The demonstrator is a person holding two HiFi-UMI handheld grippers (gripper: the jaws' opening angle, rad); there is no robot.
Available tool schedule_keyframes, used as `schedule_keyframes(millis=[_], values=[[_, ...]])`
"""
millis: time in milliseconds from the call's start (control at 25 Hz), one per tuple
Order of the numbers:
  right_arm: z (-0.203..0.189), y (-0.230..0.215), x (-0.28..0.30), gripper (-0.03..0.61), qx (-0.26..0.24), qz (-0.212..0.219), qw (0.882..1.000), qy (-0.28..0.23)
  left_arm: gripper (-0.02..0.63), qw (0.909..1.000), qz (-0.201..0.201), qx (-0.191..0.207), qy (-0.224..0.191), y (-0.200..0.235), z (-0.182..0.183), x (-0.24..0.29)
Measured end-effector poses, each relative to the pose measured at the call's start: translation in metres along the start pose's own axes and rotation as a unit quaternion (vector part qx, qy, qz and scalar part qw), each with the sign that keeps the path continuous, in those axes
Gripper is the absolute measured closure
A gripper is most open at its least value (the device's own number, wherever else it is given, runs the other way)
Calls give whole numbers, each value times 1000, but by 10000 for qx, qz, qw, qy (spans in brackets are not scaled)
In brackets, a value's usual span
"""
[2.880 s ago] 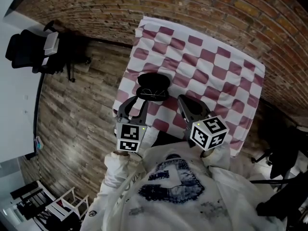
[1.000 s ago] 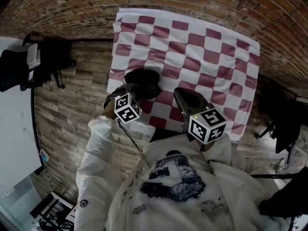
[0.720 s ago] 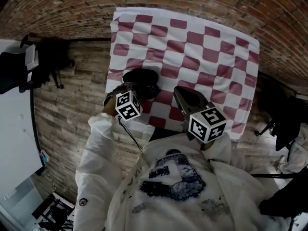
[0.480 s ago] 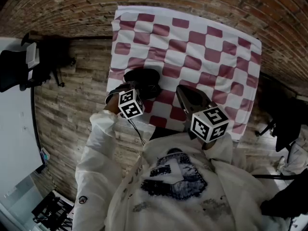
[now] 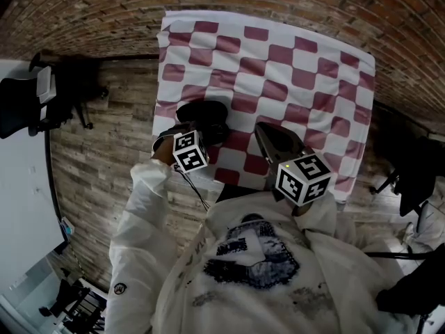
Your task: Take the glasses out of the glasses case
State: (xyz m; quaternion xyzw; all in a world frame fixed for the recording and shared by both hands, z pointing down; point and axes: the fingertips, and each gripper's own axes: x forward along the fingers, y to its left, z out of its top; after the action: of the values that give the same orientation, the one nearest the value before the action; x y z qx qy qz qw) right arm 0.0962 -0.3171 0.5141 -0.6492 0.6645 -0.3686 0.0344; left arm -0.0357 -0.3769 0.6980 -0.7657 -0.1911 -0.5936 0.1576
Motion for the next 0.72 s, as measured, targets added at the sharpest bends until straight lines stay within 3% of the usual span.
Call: schedule_keyframes(millis=[720], values=[[-1,2,-2,565,-32,83,10000,0,577,9997,219,-144,-23,-1,1,-1]])
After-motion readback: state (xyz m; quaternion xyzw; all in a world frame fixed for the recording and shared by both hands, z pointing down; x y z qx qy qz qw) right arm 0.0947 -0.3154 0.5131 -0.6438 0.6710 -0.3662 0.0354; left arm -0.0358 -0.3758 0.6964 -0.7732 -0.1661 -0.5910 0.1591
